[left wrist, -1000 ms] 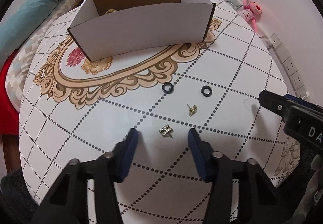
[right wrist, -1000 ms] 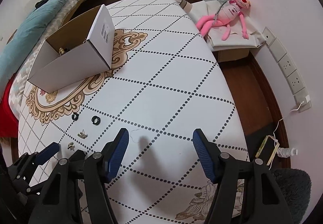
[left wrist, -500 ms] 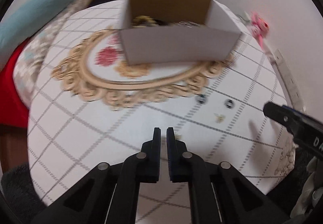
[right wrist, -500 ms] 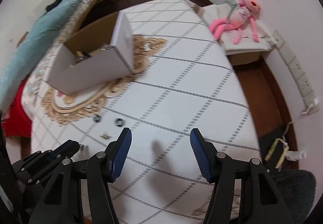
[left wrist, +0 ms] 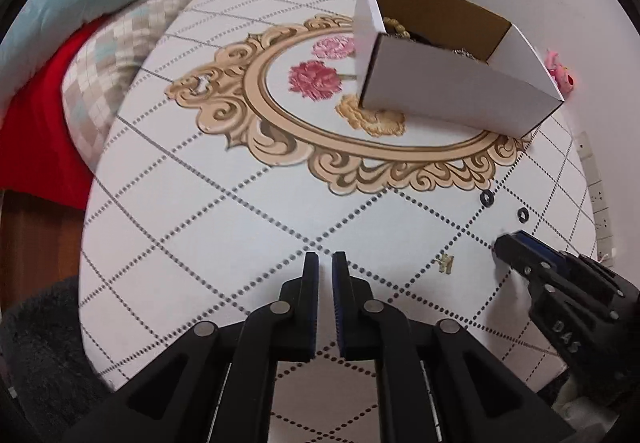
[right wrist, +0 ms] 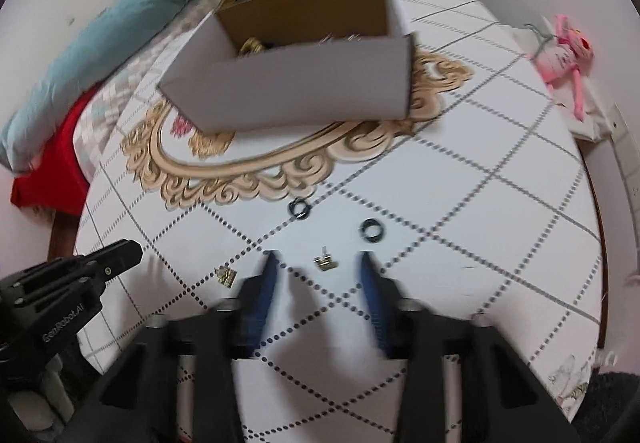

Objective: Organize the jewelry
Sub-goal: 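Grasp a small black ring with the right tool while the left tool reaches toward a gold charm, then grasp the small gold charm with the left tool while the right tool carries the ring toward the box, then lower the ring and charm into the box and open both tools, then grasp the remaining small black ring on the table with the right tool, then carry the black ring into the box and open the right tool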

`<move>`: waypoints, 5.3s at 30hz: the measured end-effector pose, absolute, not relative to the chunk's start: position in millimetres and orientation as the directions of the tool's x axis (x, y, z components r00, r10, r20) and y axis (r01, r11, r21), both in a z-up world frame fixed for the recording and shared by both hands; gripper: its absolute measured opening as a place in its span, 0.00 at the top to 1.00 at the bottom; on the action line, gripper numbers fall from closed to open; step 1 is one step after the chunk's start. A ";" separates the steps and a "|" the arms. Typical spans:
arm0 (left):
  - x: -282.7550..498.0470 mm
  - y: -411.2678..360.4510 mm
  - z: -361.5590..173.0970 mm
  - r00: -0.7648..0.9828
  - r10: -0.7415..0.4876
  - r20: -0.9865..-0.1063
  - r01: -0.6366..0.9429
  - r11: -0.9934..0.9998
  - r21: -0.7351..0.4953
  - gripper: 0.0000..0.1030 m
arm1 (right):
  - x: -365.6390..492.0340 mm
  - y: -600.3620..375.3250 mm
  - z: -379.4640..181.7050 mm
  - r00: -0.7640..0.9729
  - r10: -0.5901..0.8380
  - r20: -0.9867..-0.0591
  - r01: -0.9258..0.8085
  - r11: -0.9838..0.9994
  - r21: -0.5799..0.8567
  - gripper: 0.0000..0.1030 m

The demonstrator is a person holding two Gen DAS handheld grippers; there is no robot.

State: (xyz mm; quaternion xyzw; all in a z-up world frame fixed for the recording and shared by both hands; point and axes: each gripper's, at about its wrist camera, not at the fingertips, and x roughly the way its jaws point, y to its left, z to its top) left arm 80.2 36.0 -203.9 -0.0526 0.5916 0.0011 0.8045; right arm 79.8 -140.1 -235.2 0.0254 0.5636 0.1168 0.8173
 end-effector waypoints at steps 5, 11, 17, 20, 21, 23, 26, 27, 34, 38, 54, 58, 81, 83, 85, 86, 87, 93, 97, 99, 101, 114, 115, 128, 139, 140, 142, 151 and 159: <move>80.9 32.3 -205.5 0.296 -0.033 -0.955 -0.080 0.995 -0.059 0.80 | 74.9 -139.5 -232.9 0.371 0.213 -0.904 -0.177 0.972 0.157 0.97; 80.4 10.8 -201.4 0.327 -0.050 -0.944 -0.049 0.996 -0.069 0.26 | 70.7 -176.9 -211.5 0.423 0.209 -0.882 -0.087 0.978 0.190 0.97; 81.3 -21.9 -213.8 0.306 -0.071 -0.949 0.034 0.997 -0.064 0.28 | 72.1 -208.5 -210.0 0.438 0.179 -0.881 -0.001 0.980 0.199 0.97; 80.2 -32.7 -217.6 0.307 -0.070 -0.949 0.062 0.997 -0.054 0.28 | 70.9 -215.6 -212.5 0.437 0.174 -0.883 0.020 0.979 0.203 0.97; 79.7 -36.2 -219.1 0.308 -0.068 -0.949 0.072 0.996 -0.048 0.32 | 70.9 -217.1 -212.9 0.437 0.171 -0.883 0.025 0.979 0.202 0.97; 77.8 -41.9 -217.7 0.324 -0.053 -0.945 0.089 0.996 -0.025 0.39 | 69.8 -219.4 -213.2 0.438 0.170 -0.883 0.028 0.979 0.203 0.97; 78.0 -46.2 -214.6 0.343 -0.054 -0.938 0.113 0.993 -0.016 0.62 | 69.6 -219.8 -213.7 0.438 0.170 -0.883 0.027 0.979 0.202 0.97; 78.6 -47.3 -213.3 0.346 -0.054 -0.937 0.118 0.993 -0.014 0.72 | 69.6 -219.7 -213.5 0.439 0.170 -0.882 0.028 0.979 0.202 0.97; 83.7 -48.5 -211.2 0.344 -0.073 -0.936 0.136 0.990 -0.028 0.90 | 69.6 -217.4 -211.2 0.446 0.167 -0.879 0.029 0.979 0.201 0.97; 82.4 -47.6 -207.1 0.344 -0.096 -0.934 0.140 0.989 -0.050 0.95 | 69.5 -216.0 -205.0 0.456 0.172 -0.873 0.026 0.978 0.206 0.97; 202.1 -17.1 -82.1 0.493 -0.232 -0.839 0.140 0.972 -0.187 0.95 | 186.1 -189.4 -115.3 0.532 0.317 -0.785 -0.102 0.944 0.312 0.97; 235.0 -6.8 -90.2 0.466 -0.196 -0.863 0.118 0.980 -0.159 0.94 | 229.3 -181.2 -120.3 0.485 0.312 -0.817 -0.109 0.949 0.297 0.97; 244.8 24.3 -119.2 0.449 0.048 -0.892 -0.040 0.999 0.033 0.00 | 256.1 -166.0 -151.7 0.353 0.028 -0.935 -0.081 0.997 0.000 0.00; 240.4 24.1 -118.0 0.452 0.046 -0.891 -0.037 0.999 0.033 0.00 | 252.4 -164.2 -152.7 0.354 0.020 -0.935 -0.081 0.997 -0.010 0.00; 234.8 23.8 -114.2 0.461 0.046 -0.886 -0.033 0.999 0.034 0.00 | 247.3 -162.9 -149.6 0.364 0.013 -0.931 -0.077 0.997 -0.016 0.00; 232.8 23.4 -112.1 0.464 0.046 -0.885 -0.032 0.999 0.035 0.00 | 244.9 -162.9 -147.0 0.371 0.009 -0.928 -0.074 0.997 -0.020 0.00; 230.1 23.3 -108.9 0.470 0.045 -0.881 -0.031 0.999 0.035 0.00 | 242.4 -163.1 -143.4 0.380 0.008 -0.925 -0.071 0.997 -0.021 0.00; 209.2 23.5 -85.4 0.508 0.020 -0.861 -0.027 1.000 0.007 0.00 | 220.8 -163.6 -112.0 0.451 0.028 -0.892 -0.068 0.998 -0.004 0.00; 186.6 21.5 -78.0 0.529 0.047 -0.847 -0.036 0.999 0.033 0.00 | 197.1 -164.1 -102.2 0.474 0.042 -0.880 -0.079 0.997 0.005 0.00; 171.4 21.8 -81.1 0.535 0.062 -0.842 -0.049 0.998 0.042 0.00 | 183.5 -164.2 -104.9 0.473 0.044 -0.880 -0.087 0.996 0.004 0.00; 157.0 21.2 -91.9 0.518 0.076 -0.852 -0.058 0.997 0.054 0.00 | 168.0 -165.8 -113.6 0.463 0.049 -0.885 -0.084 0.996 0.012 0.00; 108.4 24.0 -202.0 0.319 0.126 -0.939 -0.073 0.991 0.108 0.00 | 113.5 -167.8 -218.2 0.362 0.104 -0.926 -0.075 0.994 0.082 0.45; 106.7 24.6 -204.7 0.315 0.126 -0.941 -0.073 0.991 0.108 0.00 | 112.1 -166.3 -222.6 0.361 0.112 -0.926 -0.081 0.993 0.089 0.51; 114.5 -6.8 -205.7 0.331 0.060 -0.942 -0.013 0.998 0.059 0.01 | 101.4 -179.3 -226.7 0.417 0.149 -0.896 -0.057 0.989 0.138 0.88; 124.6 -73.2 -214.8 0.340 -0.054 -0.939 0.079 0.996 -0.029 0.26 | 100.1 -237.7 -217.3 0.441 0.093 -0.892 0.101 0.983 0.153 0.88; 125.1 -75.5 -215.7 0.341 -0.053 -0.939 0.082 0.996 -0.026 0.30 | 99.7 -243.1 -216.6 0.445 0.091 -0.891 0.111 0.981 0.156 0.88; 126.9 -78.8 -219.2 0.334 -0.055 -0.941 0.093 0.995 -0.025 0.40 | 100.5 -249.4 -215.1 0.450 0.084 -0.889 0.130 0.979 0.158 0.88; 130.1 -84.1 -215.3 0.368 -0.078 -0.927 0.140 0.990 -0.028 0.90 | 103.4 -255.6 -212.5 0.458 0.076 -0.886 0.152 0.975 0.162 0.88; 124.6 -79.1 -203.5 0.380 -0.116 -0.918 0.145 0.987 -0.064 0.90 | 101.5 -250.7 -202.3 0.475 0.091 -0.875 0.131 0.976 0.172 0.88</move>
